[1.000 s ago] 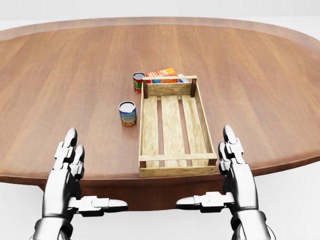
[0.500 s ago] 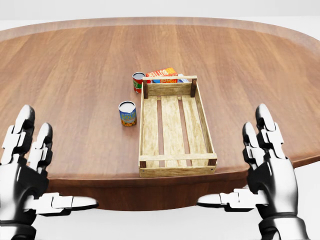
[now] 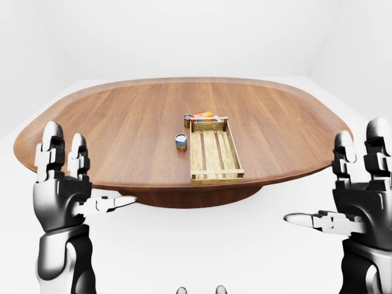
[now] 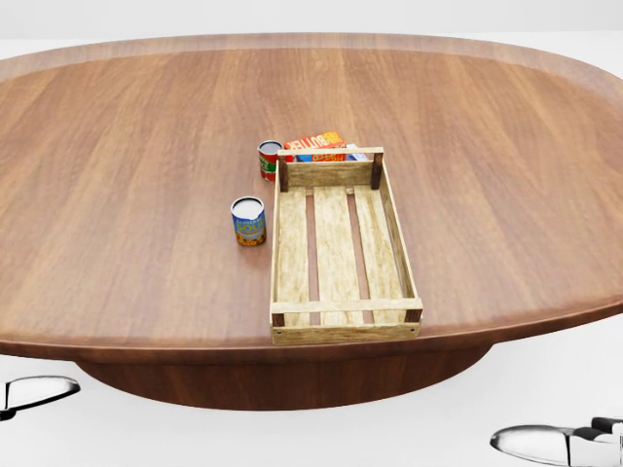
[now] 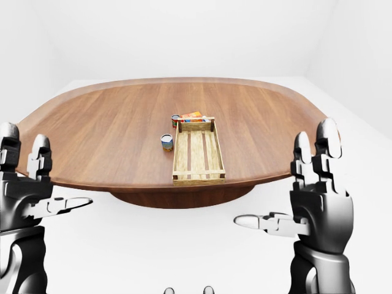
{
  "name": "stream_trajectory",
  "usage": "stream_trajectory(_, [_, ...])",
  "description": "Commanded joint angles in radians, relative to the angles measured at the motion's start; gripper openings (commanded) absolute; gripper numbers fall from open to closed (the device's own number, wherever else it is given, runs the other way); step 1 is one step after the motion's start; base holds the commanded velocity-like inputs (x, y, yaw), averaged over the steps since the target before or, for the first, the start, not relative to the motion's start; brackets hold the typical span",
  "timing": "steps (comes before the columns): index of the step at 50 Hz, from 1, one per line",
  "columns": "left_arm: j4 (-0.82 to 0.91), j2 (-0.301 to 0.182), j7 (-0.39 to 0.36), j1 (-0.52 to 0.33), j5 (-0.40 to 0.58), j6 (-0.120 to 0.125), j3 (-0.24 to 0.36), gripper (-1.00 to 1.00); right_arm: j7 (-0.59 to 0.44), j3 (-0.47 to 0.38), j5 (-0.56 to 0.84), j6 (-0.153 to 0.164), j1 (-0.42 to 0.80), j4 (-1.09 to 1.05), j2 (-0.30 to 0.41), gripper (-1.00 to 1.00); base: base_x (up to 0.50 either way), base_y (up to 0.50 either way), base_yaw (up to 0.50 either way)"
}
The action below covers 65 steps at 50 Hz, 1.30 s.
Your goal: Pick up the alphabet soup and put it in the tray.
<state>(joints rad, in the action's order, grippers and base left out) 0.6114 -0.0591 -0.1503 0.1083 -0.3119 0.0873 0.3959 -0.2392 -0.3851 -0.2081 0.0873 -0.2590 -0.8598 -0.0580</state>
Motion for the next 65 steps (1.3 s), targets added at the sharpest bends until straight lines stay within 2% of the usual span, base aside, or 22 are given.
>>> stream_trajectory(1, [0.026,-0.01,-0.008,0.003,-0.032,0.0,0.076,1.0,-0.069,-0.118,-0.027,0.0,-0.032,-0.107,-0.047,1.0,0.0,0.0,0.0])
stream_trajectory(7, [0.028,-0.006,-0.011,0.01,-0.034,0.0,0.086,1.0,-0.083,-0.128,-0.037,0.0,-0.039,-0.114,-0.064,1.0,0.0,0.0,0.0])
stream_trajectory(18, [0.041,-0.005,-0.007,0.011,-0.045,0.0,0.102,1.0,-0.088,-0.151,-0.06,0.0,-0.037,-0.138,-0.07,1.0,0.0,-0.5,0.0])
stream_trajectory(24, [0.05,-0.016,0.005,-0.005,-0.051,0.0,0.106,1.0,-0.088,-0.155,-0.063,0.0,-0.036,-0.139,-0.07,1.0,0.0,-0.5,0.0])
stream_trajectory(27, [0.102,-0.043,0.037,-0.033,-0.079,0.0,0.123,1.0,-0.088,-0.157,-0.066,0.0,-0.034,-0.139,-0.07,1.0,0.0,-0.5,0.0])
stream_trajectory(30, [0.089,-0.038,0.032,-0.03,-0.071,0.0,0.118,1.0,-0.086,-0.157,-0.063,0.0,-0.031,-0.124,-0.069,1.0,0.0,-0.5,0.0])
stream_trajectory(31, [0.041,-0.018,0.007,-0.011,-0.045,0.0,0.103,1.0,-0.084,-0.153,-0.055,0.0,-0.032,-0.12,-0.07,1.0,0.0,-0.5,0.0])
stream_trajectory(33, [0.034,-0.019,0.008,-0.011,-0.044,0.0,0.103,1.0,-0.081,-0.142,-0.052,0.0,-0.031,-0.13,-0.068,1.0,0.0,-0.07,0.0])
stream_trajectory(35, [0.08,-0.04,0.035,-0.032,-0.077,0.0,0.12,1.0,-0.076,-0.13,-0.038,0.0,-0.03,-0.121,-0.066,1.0,0.0,0.0,0.0])
stream_trajectory(40, [0.06,-0.03,0.025,-0.023,-0.062,0.0,0.11,1.0,-0.07,-0.091,0.046,0.0,-0.038,-0.084,-0.055,1.0,0.0,0.0,0.0])
stream_trajectory(47, [0.082,-0.042,0.041,-0.035,-0.073,0.0,0.116,1.0,-0.097,-0.114,0.018,0.0,-0.052,-0.107,-0.072,1.0,0.48,-0.17,0.0])
stream_trajectory(48, [0.046,-0.024,0.018,-0.015,-0.051,0.0,0.102,1.0,-0.1,-0.114,0.019,0.0,-0.053,-0.108,-0.075,1.0,0.5,-0.17,0.0])
stream_trajectory(51, [0.03,-0.015,0.007,-0.003,-0.04,0.0,0.097,1.0,-0.109,-0.107,0.028,0.0,-0.06,-0.099,-0.081,1.0,0.5,-0.14,0.0])
stream_trajectory(53, [0.09,-0.039,0.037,-0.027,-0.07,0.0,0.116,1.0,-0.116,-0.108,0.03,0.0,-0.065,-0.094,-0.085,1.0,0.5,-0.13,0.0])
stream_trajectory(56, [0.036,-0.016,0.007,-0.006,-0.043,0.0,0.101,1.0,-0.117,-0.111,0.031,0.0,-0.064,-0.104,-0.084,1.0,0.5,-0.13,0.0])
stream_trajectory(58, [0.077,-0.036,0.031,-0.026,-0.066,0.0,0.117,1.0,-0.117,-0.114,0.027,0.0,-0.062,-0.113,-0.085,1.0,0.5,-0.12,0.0])
stream_trajectory(60, [0.037,-0.019,0.009,-0.008,-0.046,0.0,0.106,1.0,-0.118,-0.114,0.032,0.0,-0.061,-0.11,-0.086,1.0,0.5,-0.12,0.0])
stream_trajectory(65, [0.003,-0.015,0.0,-0.003,-0.038,0.0,0.101,1.0,-0.114,-0.087,0.059,0.0,-0.059,-0.1,-0.083,1.0,0.5,-0.12,0.0])
